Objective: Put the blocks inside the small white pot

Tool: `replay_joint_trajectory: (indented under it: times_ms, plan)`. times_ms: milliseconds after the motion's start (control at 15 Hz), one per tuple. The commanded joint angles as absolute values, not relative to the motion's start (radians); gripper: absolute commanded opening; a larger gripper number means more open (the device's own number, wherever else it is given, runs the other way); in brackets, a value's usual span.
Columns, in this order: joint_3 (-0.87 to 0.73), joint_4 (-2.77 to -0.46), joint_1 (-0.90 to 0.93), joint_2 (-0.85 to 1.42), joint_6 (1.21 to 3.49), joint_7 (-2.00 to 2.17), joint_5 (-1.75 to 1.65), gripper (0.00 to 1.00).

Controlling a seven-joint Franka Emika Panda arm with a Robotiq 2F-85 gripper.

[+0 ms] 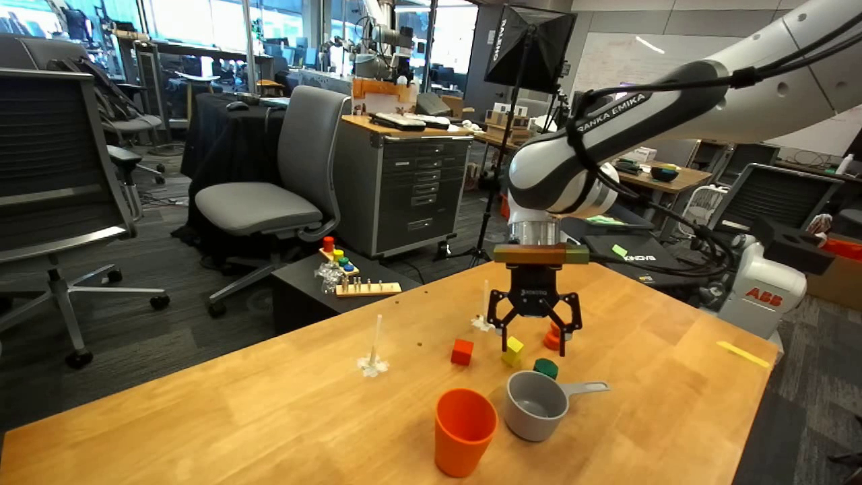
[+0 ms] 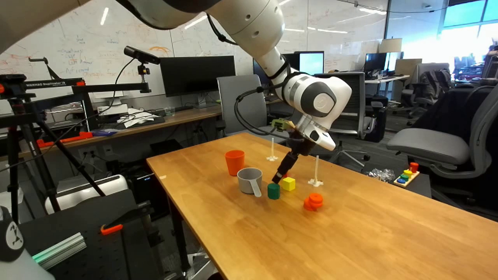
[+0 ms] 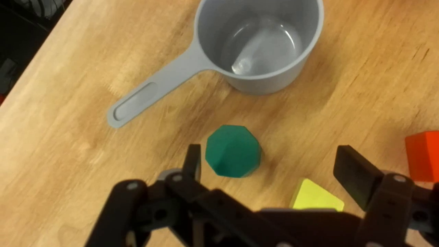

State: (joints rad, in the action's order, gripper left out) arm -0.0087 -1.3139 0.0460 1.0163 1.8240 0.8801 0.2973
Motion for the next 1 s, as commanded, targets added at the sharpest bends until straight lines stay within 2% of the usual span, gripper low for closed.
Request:
replay_joint_trajectory:
  times_ms: [0, 600, 667, 800, 933]
  plan:
    - [-0.008, -1.337, 0.037, 1.007, 1.818, 0.895, 0.327, 1.00]
    - [-0.013, -1.396, 0.027, 1.001, 1.828, 0.890, 0.344, 1.00]
    - [-0.015, -1.401, 0.024, 1.001, 1.829, 0.891, 0.345, 0.76]
    - [-0.019, -1.406, 0.015, 1.000, 1.830, 0.888, 0.347, 0.66]
    - [-0.022, -1.406, 0.004, 1.003, 1.835, 0.877, 0.344, 0.49]
